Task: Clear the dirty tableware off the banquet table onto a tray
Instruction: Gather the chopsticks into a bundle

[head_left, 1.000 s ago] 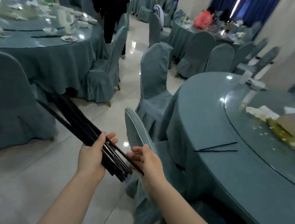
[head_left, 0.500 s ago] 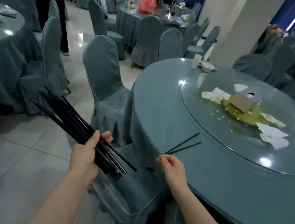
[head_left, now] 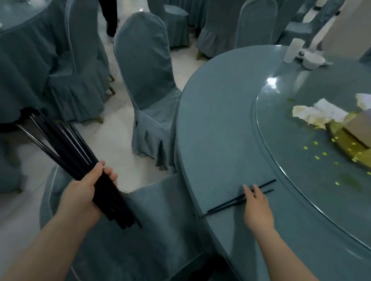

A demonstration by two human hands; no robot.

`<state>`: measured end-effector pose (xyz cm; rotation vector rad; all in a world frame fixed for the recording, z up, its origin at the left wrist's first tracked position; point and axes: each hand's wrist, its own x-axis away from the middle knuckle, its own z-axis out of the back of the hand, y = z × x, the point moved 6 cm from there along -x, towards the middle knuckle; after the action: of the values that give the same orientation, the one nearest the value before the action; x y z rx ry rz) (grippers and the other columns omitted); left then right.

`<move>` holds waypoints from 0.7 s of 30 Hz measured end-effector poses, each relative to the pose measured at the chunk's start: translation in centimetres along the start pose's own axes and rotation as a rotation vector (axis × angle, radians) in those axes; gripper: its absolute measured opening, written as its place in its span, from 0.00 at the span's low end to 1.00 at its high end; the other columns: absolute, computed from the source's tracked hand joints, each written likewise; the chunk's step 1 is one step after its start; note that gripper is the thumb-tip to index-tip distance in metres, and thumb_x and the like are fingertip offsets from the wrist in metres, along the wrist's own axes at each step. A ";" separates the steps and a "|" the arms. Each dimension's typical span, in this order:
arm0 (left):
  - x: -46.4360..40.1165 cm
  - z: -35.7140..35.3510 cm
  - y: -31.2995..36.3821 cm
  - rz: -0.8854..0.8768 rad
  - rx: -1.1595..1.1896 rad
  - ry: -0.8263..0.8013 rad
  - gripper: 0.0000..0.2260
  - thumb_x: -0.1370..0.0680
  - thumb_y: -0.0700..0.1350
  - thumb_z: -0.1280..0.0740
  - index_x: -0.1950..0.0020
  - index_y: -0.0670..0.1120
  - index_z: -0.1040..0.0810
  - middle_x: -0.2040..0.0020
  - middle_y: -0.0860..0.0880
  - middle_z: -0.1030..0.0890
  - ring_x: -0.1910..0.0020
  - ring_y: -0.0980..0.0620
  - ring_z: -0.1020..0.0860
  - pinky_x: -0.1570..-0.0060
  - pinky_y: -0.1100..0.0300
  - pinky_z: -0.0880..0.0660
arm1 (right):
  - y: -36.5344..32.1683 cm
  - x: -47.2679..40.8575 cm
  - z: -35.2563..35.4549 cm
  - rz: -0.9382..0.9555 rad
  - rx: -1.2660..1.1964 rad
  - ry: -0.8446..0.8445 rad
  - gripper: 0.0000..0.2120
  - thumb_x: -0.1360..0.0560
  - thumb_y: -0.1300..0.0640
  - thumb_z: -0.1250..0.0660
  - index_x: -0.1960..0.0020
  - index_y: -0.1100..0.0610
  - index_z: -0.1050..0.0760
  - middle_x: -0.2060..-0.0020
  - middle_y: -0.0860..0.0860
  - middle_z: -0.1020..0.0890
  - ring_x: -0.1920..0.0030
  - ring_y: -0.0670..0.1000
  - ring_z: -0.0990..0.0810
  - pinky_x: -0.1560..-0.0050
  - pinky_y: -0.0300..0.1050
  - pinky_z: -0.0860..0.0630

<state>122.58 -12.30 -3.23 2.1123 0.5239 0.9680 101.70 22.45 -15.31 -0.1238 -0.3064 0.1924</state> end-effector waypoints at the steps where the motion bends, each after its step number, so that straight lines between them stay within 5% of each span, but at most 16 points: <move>1: -0.2 0.0 0.0 -0.002 0.004 -0.002 0.06 0.19 0.44 0.41 0.54 0.48 0.27 0.69 0.54 0.23 0.69 0.57 0.23 0.64 0.63 0.23 | 0.0 -0.7 0.1 0.027 0.065 0.001 0.33 0.24 0.70 0.44 0.23 0.51 0.45 0.23 0.51 0.46 0.25 0.57 0.44 0.34 0.51 0.32; 7: -0.8 -0.2 -0.1 0.039 0.121 -0.028 0.07 0.19 0.47 0.40 0.56 0.49 0.27 0.69 0.55 0.26 0.71 0.58 0.26 0.66 0.65 0.25 | -0.3 -3.5 1.6 0.160 0.212 0.067 0.10 0.21 0.55 0.38 0.42 0.55 0.25 0.44 0.52 0.23 0.42 0.55 0.28 0.45 0.49 0.29; 15: -0.8 -1.4 -0.2 0.087 0.176 -0.079 0.11 0.21 0.53 0.40 0.62 0.51 0.31 0.74 0.57 0.33 0.77 0.61 0.33 0.73 0.69 0.30 | -1.3 -1.0 0.3 0.066 0.170 -0.073 0.12 0.19 0.53 0.44 0.40 0.58 0.30 0.42 0.56 0.25 0.40 0.58 0.29 0.43 0.51 0.29; 19: -0.7 -0.7 1.0 0.095 0.158 -0.113 0.13 0.20 0.49 0.40 0.64 0.51 0.33 0.77 0.57 0.34 0.79 0.61 0.34 0.74 0.71 0.32 | -5.1 1.7 0.6 0.031 -0.103 -0.040 0.04 0.18 0.56 0.47 0.49 0.56 0.37 0.58 0.54 0.25 0.62 0.53 0.28 0.63 0.48 0.32; 21: -0.6 0.0 2.0 0.086 0.145 -0.135 0.14 0.21 0.48 0.38 0.66 0.51 0.33 0.77 0.57 0.35 0.79 0.61 0.35 0.74 0.71 0.33 | -7.6 3.3 1.5 0.045 -0.220 0.007 0.02 0.19 0.58 0.47 0.50 0.55 0.38 0.60 0.53 0.26 0.65 0.51 0.30 0.66 0.48 0.34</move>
<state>122.33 -13.94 -1.97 2.3276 0.4502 0.8488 105.60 15.83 -11.78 -0.3495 -0.3174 0.2024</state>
